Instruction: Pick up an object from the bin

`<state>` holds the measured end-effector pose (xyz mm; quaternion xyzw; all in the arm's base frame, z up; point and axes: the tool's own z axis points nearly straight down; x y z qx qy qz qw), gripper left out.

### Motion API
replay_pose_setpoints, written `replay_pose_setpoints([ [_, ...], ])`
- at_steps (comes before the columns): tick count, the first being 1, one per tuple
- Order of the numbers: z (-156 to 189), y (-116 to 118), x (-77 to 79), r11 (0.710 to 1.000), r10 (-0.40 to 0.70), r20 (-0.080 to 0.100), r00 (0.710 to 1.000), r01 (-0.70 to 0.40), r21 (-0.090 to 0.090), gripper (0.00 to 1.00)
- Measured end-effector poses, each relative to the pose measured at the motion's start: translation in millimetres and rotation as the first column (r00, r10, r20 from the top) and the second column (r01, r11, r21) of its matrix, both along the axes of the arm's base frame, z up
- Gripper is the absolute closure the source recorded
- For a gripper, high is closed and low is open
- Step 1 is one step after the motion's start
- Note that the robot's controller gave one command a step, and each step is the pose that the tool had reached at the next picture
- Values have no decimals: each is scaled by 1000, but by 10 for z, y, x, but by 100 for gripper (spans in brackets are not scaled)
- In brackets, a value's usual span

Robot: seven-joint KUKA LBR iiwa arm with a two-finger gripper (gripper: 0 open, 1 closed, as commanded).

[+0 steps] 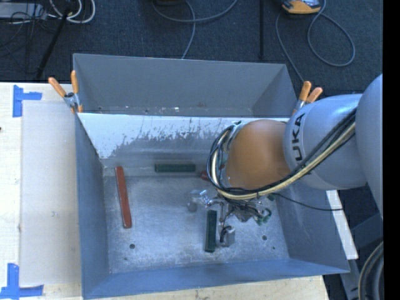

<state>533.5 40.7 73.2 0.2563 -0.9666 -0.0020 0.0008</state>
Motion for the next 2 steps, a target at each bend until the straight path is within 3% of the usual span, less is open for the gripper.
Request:
replay_pose_setpoints([
  [1, -1, -33, 2, 1000, -5, 0, 1000, 5, -3, 100],
  [2, 1486, -176, 14, 1000, 28, 11, 1000, -28, -3, 100],
])
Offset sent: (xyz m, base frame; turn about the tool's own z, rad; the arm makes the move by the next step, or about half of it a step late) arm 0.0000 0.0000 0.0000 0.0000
